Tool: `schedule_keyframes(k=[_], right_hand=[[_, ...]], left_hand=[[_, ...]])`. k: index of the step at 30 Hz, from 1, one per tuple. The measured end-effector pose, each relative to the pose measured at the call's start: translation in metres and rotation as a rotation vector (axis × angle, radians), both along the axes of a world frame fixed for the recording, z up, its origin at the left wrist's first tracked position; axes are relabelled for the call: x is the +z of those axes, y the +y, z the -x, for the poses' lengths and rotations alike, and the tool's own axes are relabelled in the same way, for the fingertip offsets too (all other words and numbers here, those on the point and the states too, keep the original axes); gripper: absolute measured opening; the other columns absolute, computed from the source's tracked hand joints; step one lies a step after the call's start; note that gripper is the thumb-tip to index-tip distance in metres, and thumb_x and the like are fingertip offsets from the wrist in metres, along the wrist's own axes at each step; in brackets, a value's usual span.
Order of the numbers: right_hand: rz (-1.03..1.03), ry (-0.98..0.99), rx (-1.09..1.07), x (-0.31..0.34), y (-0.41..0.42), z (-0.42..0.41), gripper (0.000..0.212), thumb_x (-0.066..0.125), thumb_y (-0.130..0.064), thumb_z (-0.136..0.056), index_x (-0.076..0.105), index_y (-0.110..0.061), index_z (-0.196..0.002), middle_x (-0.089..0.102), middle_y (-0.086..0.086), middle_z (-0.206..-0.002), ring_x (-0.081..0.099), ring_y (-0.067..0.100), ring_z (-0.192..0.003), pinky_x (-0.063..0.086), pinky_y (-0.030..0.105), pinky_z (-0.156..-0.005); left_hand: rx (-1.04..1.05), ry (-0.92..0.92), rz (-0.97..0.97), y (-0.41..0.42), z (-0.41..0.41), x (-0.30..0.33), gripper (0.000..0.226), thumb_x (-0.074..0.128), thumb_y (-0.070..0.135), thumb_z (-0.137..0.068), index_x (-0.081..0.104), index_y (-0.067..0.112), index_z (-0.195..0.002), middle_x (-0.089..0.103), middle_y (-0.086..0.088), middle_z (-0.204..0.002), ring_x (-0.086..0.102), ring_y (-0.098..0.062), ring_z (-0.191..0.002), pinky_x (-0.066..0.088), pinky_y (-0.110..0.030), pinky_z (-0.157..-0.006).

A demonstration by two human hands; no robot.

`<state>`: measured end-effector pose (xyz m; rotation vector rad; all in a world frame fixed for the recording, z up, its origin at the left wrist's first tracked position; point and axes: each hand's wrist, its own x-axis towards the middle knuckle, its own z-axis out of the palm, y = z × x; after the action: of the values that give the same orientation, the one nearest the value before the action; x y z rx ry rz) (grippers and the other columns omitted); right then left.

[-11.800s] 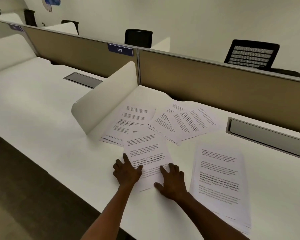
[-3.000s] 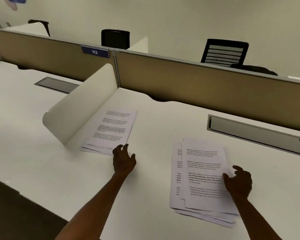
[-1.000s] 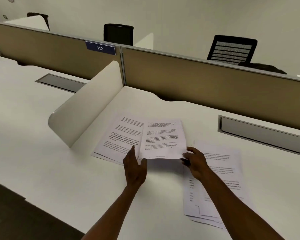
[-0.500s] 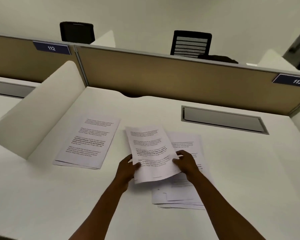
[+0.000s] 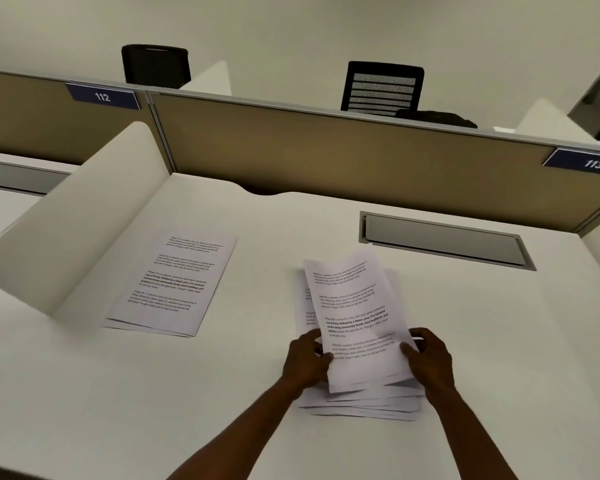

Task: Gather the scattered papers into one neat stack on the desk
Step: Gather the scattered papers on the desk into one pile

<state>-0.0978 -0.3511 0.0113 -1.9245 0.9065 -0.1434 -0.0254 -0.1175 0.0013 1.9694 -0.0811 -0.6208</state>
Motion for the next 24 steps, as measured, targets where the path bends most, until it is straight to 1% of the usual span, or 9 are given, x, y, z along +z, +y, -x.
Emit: schedule_keyframes(k=[2,3,6,9,12,15,19,21,24], right_hand=[[0.086,0.019,0.007,-0.003,0.003,0.001,0.025,0.071,-0.010,-0.085,0.065,-0.014,-0.109,0.071,0.012,-0.104,0.064,0.027,-0.088,0.051,0.034,-0.083],[0.134,0.031,0.005,-0.005,0.005,0.001,0.025,0.071,-0.011,-0.085,0.065,-0.013,-0.109,0.072,0.013,-0.103,0.065,0.028,-0.087,0.051,0.034,-0.082],[0.241,0.061,-0.013,-0.012,0.007,0.003,0.030,0.073,-0.014,-0.083,0.066,-0.009,-0.112,0.072,0.014,-0.104,0.066,0.032,-0.091,0.049,0.036,-0.085],[0.329,0.090,-0.066,-0.015,0.009,0.003,0.038,0.077,-0.018,-0.079,0.066,-0.009,-0.115,0.069,0.017,-0.107,0.062,0.036,-0.099,0.048,0.043,-0.090],[0.483,0.136,-0.108,-0.013,0.014,-0.002,0.050,0.081,-0.026,-0.074,0.066,-0.013,-0.120,0.061,0.021,-0.118,0.048,0.045,-0.113,0.044,0.053,-0.089],[0.520,0.066,-0.065,-0.005,0.027,-0.016,0.048,0.080,-0.027,-0.074,0.066,-0.015,-0.119,0.059,0.020,-0.122,0.044,0.045,-0.116,0.043,0.055,-0.088],[0.520,-0.081,0.078,0.007,0.063,-0.031,0.042,0.080,-0.024,-0.074,0.067,-0.018,-0.114,0.062,0.013,-0.116,0.046,0.038,-0.116,0.044,0.050,-0.090],[0.523,-0.137,0.198,0.010,0.090,-0.040,0.042,0.080,-0.023,-0.074,0.068,-0.020,-0.113,0.063,0.008,-0.115,0.048,0.033,-0.116,0.042,0.043,-0.093],[0.433,-0.234,0.421,0.018,0.157,-0.064,0.040,0.079,-0.021,-0.075,0.067,-0.020,-0.114,0.062,0.002,-0.115,0.051,0.024,-0.112,0.036,0.028,-0.092]], left_hand=[[-0.030,-0.060,-0.071,-0.002,0.000,-0.003,0.049,0.072,0.018,-0.085,0.059,0.021,-0.131,0.070,-0.005,-0.119,0.060,-0.005,-0.085,0.048,-0.010,-0.069],[-0.039,-0.080,-0.102,-0.003,0.000,-0.003,0.048,0.073,0.020,-0.084,0.059,0.021,-0.131,0.070,-0.004,-0.118,0.059,-0.005,-0.085,0.048,-0.010,-0.071],[0.037,-0.129,-0.232,0.005,-0.004,-0.005,0.060,0.072,0.033,-0.084,0.053,0.019,-0.139,0.072,0.000,-0.114,0.064,-0.012,-0.100,0.049,-0.023,-0.089],[0.139,-0.237,-0.334,0.027,-0.013,-0.009,0.062,0.067,0.044,-0.085,0.051,0.022,-0.140,0.065,0.004,-0.116,0.058,-0.016,-0.115,0.047,-0.029,-0.093],[0.220,-0.340,-0.412,0.062,-0.032,-0.012,0.058,0.066,0.038,-0.086,0.051,0.020,-0.139,0.051,-0.003,-0.134,0.045,-0.021,-0.127,0.049,-0.036,-0.096],[0.310,-0.464,-0.596,0.103,-0.055,-0.012,0.058,0.066,0.030,-0.085,0.051,0.014,-0.139,0.044,-0.012,-0.143,0.036,-0.030,-0.134,0.042,-0.042,-0.103],[0.411,-0.400,-0.756,0.152,-0.076,-0.016,0.066,0.064,0.035,-0.087,0.042,0.015,-0.146,0.033,-0.017,-0.153,0.022,-0.037,-0.145,0.019,-0.046,-0.119],[0.407,-0.336,-0.769,0.171,-0.080,-0.016,0.072,0.063,0.043,-0.088,0.037,0.016,-0.149,0.030,-0.017,-0.155,0.025,-0.036,-0.144,0.020,-0.047,-0.119],[0.426,-0.307,-0.752,0.211,-0.092,-0.010,0.073,0.060,0.045,-0.090,0.032,0.016,-0.151,0.034,-0.013,-0.153,0.033,-0.033,-0.137,0.030,-0.043,-0.114]])
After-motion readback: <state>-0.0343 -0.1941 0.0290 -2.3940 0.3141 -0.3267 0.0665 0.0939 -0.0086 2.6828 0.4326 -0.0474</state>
